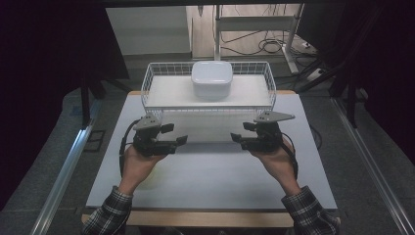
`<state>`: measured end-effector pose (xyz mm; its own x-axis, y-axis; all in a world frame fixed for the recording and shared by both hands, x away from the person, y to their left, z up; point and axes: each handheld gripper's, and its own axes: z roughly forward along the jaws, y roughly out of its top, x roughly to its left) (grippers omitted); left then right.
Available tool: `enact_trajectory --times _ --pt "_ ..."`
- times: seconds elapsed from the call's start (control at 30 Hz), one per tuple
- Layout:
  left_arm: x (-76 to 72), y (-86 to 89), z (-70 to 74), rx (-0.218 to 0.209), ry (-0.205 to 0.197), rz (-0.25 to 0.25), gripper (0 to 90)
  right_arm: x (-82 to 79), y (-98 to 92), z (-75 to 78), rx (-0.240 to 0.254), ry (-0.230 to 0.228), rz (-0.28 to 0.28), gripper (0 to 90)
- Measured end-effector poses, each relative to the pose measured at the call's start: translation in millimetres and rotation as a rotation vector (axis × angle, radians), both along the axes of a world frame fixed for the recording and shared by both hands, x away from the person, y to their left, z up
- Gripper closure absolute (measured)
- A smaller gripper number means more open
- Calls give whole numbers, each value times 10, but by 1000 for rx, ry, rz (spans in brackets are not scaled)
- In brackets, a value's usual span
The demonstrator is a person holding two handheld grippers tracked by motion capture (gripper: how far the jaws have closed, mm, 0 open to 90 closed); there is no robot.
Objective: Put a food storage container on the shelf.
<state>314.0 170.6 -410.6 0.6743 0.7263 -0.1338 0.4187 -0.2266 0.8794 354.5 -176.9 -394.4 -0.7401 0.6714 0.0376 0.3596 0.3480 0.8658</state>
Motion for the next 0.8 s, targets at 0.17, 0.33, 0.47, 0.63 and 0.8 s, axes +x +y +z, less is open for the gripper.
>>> enact_trajectory --times 0.17,0.33,0.47,0.63,0.8 --pt "-138 79 -223 -15 24 -2 166 -97 -85 -268 10 37 8 311" --pt "-279 147 -420 -7 22 20 86 -211 -147 -451 26 61 18 258" --pt "-418 136 -549 29 -21 15 74 -305 -177 -563 26 65 24 206" --pt "-522 40 -674 42 -27 -36 39 -420 -160 -717 1 61 52 153" --pt "-576 -26 -830 44 -18 -108 53 -546 -123 -842 -42 74 98 119"
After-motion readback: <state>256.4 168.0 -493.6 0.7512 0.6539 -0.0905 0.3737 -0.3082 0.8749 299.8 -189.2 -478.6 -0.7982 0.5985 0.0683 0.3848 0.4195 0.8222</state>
